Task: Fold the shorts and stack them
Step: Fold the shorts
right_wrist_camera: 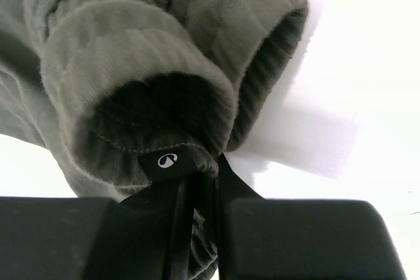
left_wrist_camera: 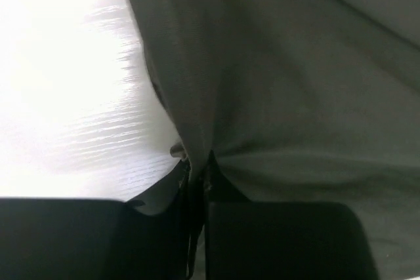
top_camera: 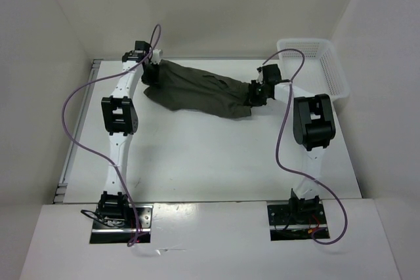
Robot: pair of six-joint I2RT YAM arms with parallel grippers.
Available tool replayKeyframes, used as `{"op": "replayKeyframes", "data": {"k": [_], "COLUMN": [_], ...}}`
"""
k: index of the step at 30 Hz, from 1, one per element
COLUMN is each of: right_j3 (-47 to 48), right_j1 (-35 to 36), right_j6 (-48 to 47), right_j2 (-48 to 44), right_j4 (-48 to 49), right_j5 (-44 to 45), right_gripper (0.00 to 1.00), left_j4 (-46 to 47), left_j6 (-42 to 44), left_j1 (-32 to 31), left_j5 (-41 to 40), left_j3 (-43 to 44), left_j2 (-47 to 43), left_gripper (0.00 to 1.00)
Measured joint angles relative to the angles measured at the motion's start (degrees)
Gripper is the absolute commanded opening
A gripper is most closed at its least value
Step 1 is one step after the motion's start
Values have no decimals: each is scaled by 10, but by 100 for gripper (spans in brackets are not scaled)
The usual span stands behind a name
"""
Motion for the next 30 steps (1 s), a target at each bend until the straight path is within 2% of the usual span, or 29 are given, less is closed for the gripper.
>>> {"op": "replayKeyframes", "data": {"k": [3, 6, 12, 13, 14, 16, 18, 19, 23, 26, 27, 30], "right_j3": [-2, -23, -131, -148, -166, -194, -216, -225, -228, -195, -180, -149], "right_j1": [0, 0, 4, 5, 7, 9, 9, 9, 9, 9, 9, 9], "right_j6": [-32, -77, -160, -171, -181, -195, -207, -213, -245, -272, -279, -289], "right_j2": [-1, -17, -113, -131, -149, -177, -203, -216, -256, -263, -264, -270], "right_j4": [3, 4, -37, -48, -58, -75, -92, -99, -127, -152, -154, -141], "right_j5": [-14, -31, -88, -100, -111, -125, -129, -130, -134, -135, -134, -134], "right_gripper": [1, 1, 1, 6, 17, 39, 63, 69, 73, 73, 73, 64], "left_j4": [15, 32, 57, 62, 55, 41, 31, 26, 25, 23, 22, 26], "left_j6": [3, 2, 1, 1, 1, 3, 4, 5, 4, 4, 4, 3], "left_j1": [0, 5, 27, 28, 29, 28, 26, 25, 37, 55, 60, 73], "left_j5": [8, 17, 29, 26, 23, 20, 16, 14, 10, 5, 2, -5], "left_j3": [-38, -122, -469, -532, -583, -663, -719, -737, -763, -759, -754, -728], "left_j2": [-21, -68, -268, -304, -339, -397, -446, -466, -514, -538, -545, -564], "left_gripper": [1, 1, 1, 3, 4, 17, 36, 52, 65, 72, 78, 82]}}
